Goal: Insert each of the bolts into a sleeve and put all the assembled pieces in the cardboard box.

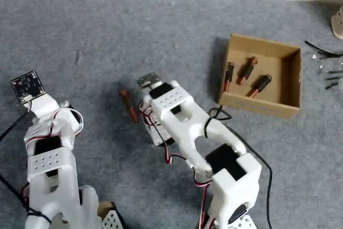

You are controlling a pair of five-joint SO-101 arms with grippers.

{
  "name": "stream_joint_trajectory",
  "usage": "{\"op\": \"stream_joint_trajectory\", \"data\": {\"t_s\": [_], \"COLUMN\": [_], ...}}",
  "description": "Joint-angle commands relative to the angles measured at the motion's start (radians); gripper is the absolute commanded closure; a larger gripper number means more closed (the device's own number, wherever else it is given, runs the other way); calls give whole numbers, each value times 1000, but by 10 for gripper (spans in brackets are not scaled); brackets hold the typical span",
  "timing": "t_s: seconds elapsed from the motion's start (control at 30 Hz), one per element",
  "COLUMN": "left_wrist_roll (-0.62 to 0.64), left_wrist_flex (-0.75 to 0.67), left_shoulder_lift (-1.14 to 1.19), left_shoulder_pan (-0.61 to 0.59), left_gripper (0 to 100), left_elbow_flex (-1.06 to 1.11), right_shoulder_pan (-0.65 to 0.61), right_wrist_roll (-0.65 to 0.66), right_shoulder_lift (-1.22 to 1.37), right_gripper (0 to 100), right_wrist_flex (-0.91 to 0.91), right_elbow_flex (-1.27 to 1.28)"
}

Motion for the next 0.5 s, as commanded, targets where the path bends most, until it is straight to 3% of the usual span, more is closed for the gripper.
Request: {"op": "stream_joint_trajectory", "data": {"t_s": [0.0,0.13,0.47], "left_wrist_roll": [9,9,9], "left_wrist_flex": [-21,-21,-21], "left_shoulder_lift": [-22,-22,-22], "left_shoulder_pan": [12,12,12], "left_gripper": [995,995,995], "left_elbow_flex": [-13,-13,-13], "right_shoulder_pan": [-16,-13,1], "right_wrist_roll": [14,9,9], "right_shoulder_lift": [-58,-58,-50], "right_gripper": [933,848,843], "right_wrist_flex": [-8,-8,-76], "right_elbow_flex": [-8,-10,-12]}}
